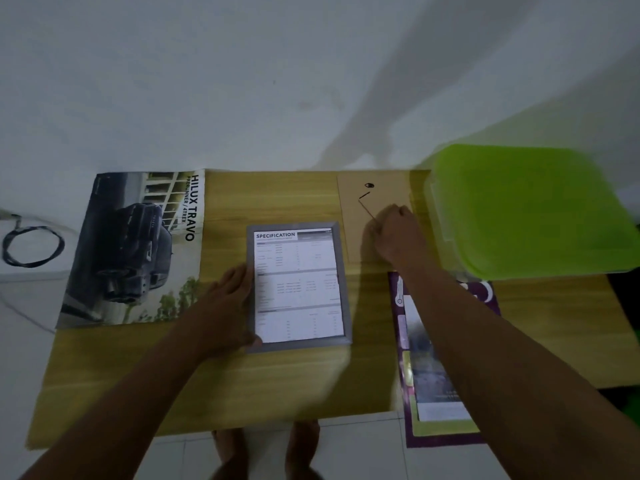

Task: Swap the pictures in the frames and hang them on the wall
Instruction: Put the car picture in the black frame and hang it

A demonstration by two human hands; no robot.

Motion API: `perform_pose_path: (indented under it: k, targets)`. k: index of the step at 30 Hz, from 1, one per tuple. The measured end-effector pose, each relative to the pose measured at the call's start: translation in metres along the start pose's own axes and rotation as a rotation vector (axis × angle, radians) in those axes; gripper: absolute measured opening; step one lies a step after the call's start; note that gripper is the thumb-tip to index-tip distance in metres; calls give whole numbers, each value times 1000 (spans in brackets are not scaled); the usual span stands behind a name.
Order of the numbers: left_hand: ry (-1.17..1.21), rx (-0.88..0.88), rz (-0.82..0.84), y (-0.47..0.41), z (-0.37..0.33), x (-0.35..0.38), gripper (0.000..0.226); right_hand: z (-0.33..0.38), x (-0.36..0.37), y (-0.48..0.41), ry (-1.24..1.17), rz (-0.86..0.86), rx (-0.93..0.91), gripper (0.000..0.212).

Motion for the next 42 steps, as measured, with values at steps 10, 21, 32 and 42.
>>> perform_pose_path:
  k: [10,21,32,42]
  targets:
    - [-11,-16,60,-4,4,3,139,10,-37,-9,34,-40,-20,44]
    - [32,-17,32,5,-3,-9,137,77,-60,52,-47,-63,-122,45]
    - [28,-2,-3,3,7,-4,133,120,18,115,-89,54,-131,43]
    - [44,1,20,6,10,-4,142,136,17,117,11,33,-176,43]
Point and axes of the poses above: each hand's wrist, its own y-axis away from the middle knuckle, its own x-axis out of the palm, z = x × y, the point moved 5 cm from there along -y, towards the middle knuckle, and after that the axes turned 11 degrees about -x, right-handed, at the moved point
